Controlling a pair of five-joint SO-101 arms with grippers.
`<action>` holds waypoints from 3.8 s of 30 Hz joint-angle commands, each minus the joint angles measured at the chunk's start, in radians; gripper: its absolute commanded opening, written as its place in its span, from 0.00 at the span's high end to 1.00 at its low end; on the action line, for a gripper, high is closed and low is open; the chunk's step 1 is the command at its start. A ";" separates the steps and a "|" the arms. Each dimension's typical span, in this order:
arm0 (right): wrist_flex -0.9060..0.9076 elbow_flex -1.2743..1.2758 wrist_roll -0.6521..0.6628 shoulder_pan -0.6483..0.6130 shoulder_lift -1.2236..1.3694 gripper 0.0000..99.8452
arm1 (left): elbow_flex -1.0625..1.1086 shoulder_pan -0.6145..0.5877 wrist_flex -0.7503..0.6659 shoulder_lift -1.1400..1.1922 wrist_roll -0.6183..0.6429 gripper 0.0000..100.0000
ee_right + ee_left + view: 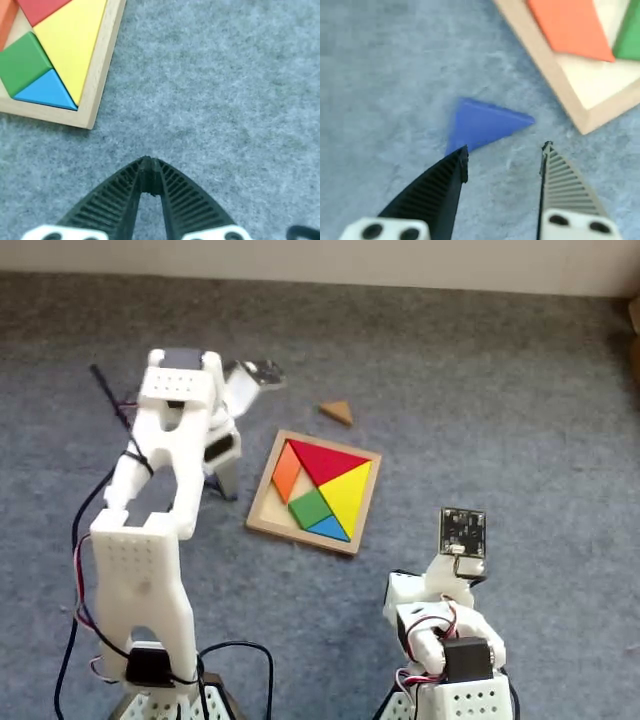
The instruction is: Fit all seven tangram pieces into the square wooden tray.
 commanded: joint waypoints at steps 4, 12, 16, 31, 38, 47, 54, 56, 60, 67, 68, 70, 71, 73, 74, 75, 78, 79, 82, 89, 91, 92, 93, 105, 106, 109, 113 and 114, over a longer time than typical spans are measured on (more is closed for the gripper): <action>-0.022 0.119 0.008 0.018 -0.016 1.00 | -0.136 -0.054 0.008 -0.015 0.012 0.75; -0.022 0.119 0.008 0.018 -0.016 1.00 | -0.286 -0.054 -0.021 0.248 -0.015 0.75; -0.022 0.119 0.008 0.018 -0.016 1.00 | -0.358 -0.044 0.015 0.351 -0.043 0.75; -0.022 0.119 0.008 0.018 -0.016 1.00 | -0.401 -0.022 0.112 0.398 -0.155 0.76; -0.022 0.119 0.008 0.018 -0.016 1.00 | -0.398 -0.022 0.112 0.398 -0.155 0.76; -0.022 0.119 0.008 0.018 -0.016 1.00 | -0.371 -0.001 0.112 0.397 -0.158 0.88; -0.022 0.119 0.008 0.018 -0.016 1.00 | -0.371 -0.001 0.112 0.383 -0.140 0.95; -0.022 0.119 0.008 0.018 -0.016 1.00 | -0.366 -0.001 0.112 0.341 -0.094 0.97; -0.022 0.119 0.008 0.018 -0.016 1.00 | -0.295 0.001 0.114 0.196 -0.040 0.99; -0.022 0.119 0.008 0.018 -0.016 1.00 | -0.205 0.019 0.101 0.042 -0.035 0.79; -0.022 0.119 0.008 0.018 -0.016 1.00 | -0.206 0.018 0.078 0.041 -0.014 0.78; -0.022 0.119 0.008 0.018 -0.016 1.00 | -0.206 0.016 0.014 0.041 0.035 0.77; -0.022 0.119 0.008 0.018 -0.016 1.00 | -0.206 0.016 -0.012 0.042 0.048 0.77; -0.022 0.119 0.008 0.018 -0.016 1.00 | -0.202 0.018 -0.057 0.044 0.052 0.77; -0.022 0.119 0.008 0.018 -0.016 1.00 | -0.200 0.019 -0.077 0.047 0.054 0.77; -0.022 0.119 0.008 0.018 -0.016 1.00 | -0.199 0.019 -0.097 0.048 0.054 0.77; -0.022 0.119 0.008 0.018 -0.016 1.00 | -0.206 0.025 -0.141 0.101 0.051 0.77; -0.022 0.119 0.008 0.018 -0.016 1.00 | -0.206 0.031 -0.155 0.122 0.051 0.77; -0.022 0.119 0.008 0.018 -0.016 1.00 | -0.208 0.042 -0.173 0.176 0.051 0.77; -0.022 0.119 0.008 0.018 -0.016 1.00 | -0.291 0.073 -0.163 0.282 0.049 0.77; -0.022 0.119 0.008 0.018 -0.016 1.00 | -0.295 0.091 -0.152 0.305 0.014 0.77; -0.022 0.119 0.008 0.018 -0.016 1.00 | -0.298 0.099 -0.124 0.314 -0.017 0.77; -0.022 0.119 0.008 0.018 -0.016 1.00 | -0.298 0.108 -0.097 0.321 -0.041 0.77; -0.022 0.119 0.008 0.018 -0.016 1.00 | -0.300 0.173 -0.031 0.328 -0.063 0.77; -0.022 0.119 0.008 0.018 -0.016 1.00 | -0.300 0.173 -0.031 0.328 -0.063 0.79; -0.022 0.119 0.008 0.018 -0.016 1.00 | -0.308 0.173 -0.029 0.326 -0.063 0.87; -0.022 0.119 0.008 0.018 -0.016 1.00 | -0.381 0.168 0.052 0.326 -0.063 0.92; -0.022 0.119 0.008 0.018 -0.016 1.00 | -0.403 0.168 0.078 0.326 -0.060 0.92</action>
